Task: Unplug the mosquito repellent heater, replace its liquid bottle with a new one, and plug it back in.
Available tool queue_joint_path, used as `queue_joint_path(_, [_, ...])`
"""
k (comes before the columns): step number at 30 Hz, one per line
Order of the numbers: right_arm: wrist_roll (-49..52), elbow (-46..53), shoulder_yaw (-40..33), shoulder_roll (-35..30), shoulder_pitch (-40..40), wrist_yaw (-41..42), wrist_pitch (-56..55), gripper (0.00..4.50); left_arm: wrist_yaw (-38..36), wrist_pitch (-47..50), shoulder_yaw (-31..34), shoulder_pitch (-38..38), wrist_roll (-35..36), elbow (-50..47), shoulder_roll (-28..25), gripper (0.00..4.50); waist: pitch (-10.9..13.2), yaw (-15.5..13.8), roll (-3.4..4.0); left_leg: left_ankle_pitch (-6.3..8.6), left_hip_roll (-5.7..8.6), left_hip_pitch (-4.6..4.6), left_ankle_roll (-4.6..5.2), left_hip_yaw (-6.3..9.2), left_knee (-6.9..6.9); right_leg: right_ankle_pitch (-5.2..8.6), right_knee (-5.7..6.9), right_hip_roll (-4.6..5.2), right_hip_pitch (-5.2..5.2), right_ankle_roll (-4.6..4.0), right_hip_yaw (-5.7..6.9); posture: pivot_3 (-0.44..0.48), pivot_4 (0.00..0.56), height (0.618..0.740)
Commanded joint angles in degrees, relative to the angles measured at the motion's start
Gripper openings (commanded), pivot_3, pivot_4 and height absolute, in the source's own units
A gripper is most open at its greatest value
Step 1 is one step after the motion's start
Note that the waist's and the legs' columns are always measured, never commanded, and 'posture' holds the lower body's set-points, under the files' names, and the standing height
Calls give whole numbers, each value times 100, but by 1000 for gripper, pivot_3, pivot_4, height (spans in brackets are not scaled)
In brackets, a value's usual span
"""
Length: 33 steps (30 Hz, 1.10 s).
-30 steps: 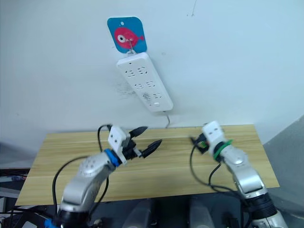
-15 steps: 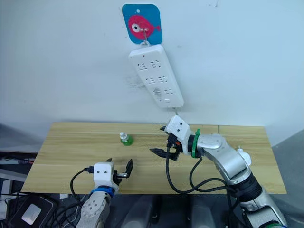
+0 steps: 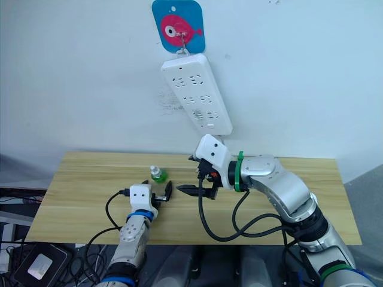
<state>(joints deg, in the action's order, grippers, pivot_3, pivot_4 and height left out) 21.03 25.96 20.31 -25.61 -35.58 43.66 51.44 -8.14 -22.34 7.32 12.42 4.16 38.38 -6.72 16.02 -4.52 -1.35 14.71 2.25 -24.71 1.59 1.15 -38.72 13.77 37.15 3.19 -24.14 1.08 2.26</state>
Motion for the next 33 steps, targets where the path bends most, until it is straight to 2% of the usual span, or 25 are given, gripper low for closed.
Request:
queue_joint_path(1, [190,278,-196,41,-243,-10,105,4463,-84,-247,63,105,49,544,7,4500,2,8,0,0,0,0,0,0,0,0,0,0,-1,0,1,174,325,740])
queue_joint_path(2, [233,267,-230,89,-316,-40,150,4463,-135,-329,46,164,34,641,1,4500,5,9,1,0,-1,0,0,0,0,-1,1,0,-1,0,3,175,324,740])
queue_joint_path(4, [279,254,-270,177,-417,-102,218,4500,-178,-467,13,254,-12,785,-7,4102,5,17,2,0,-1,0,0,0,0,-1,3,0,-2,-2,4,177,322,740])
queue_joint_path(10, [366,197,-298,322,-508,-232,255,4500,-77,-678,-13,475,-106,1095,-2,2326,5,-4,1,1,1,-2,-1,5,3,-2,-6,2,0,-1,11,197,312,740])
queue_joint_path(11, [338,170,-270,309,-478,-232,200,4500,-53,-697,-18,483,-119,1112,-11,2192,5,-6,1,1,2,-3,-1,6,3,-2,-6,2,0,-1,12,201,309,740])
queue_joint_path(15, [310,96,-272,380,-380,-318,75,4500,-155,-757,-177,370,-261,931,-101,2193,5,-5,1,1,2,-4,-2,8,3,-3,-4,2,0,0,13,222,289,740])
queue_joint_path(19, [229,-55,-380,294,37,-268,-407,4500,-943,-320,-712,31,-350,-347,-322,2193,2,-20,-1,3,3,-5,-6,9,5,-3,-4,1,-1,0,16,229,254,740])
queue_joint_path(23, [-81,-198,-269,-238,762,164,-1335,4500,-2393,853,-1433,-311,119,-2232,-734,2193,-1,-124,-1,-5,9,-13,-25,17,4,-4,-11,1,0,1,23,238,214,740])
queue_joint_path(26, [-64,-266,-341,-268,992,214,-1594,4500,-3269,1823,-1804,-342,575,-3361,-1113,2193,-20,-150,14,-10,9,-14,-37,17,4,-4,-9,0,0,1,22,231,189,740])
queue_joint_path(30, [-211,-482,-335,-220,1121,155,-1905,4500,-3976,2847,-2037,-104,998,-4179,-1459,2193,-66,-145,25,-19,5,-12,-53,19,4,-5,-2,-10,-2,-1,24,204,168,740])
queue_joint_path(33, [-135,-562,-457,-87,1152,68,-1923,4500,-4102,3312,-2046,126,1168,-4412,-1504,2193,-79,-146,29,-24,6,-11,-59,23,2,-5,1,-13,1,-1,29,183,165,740])
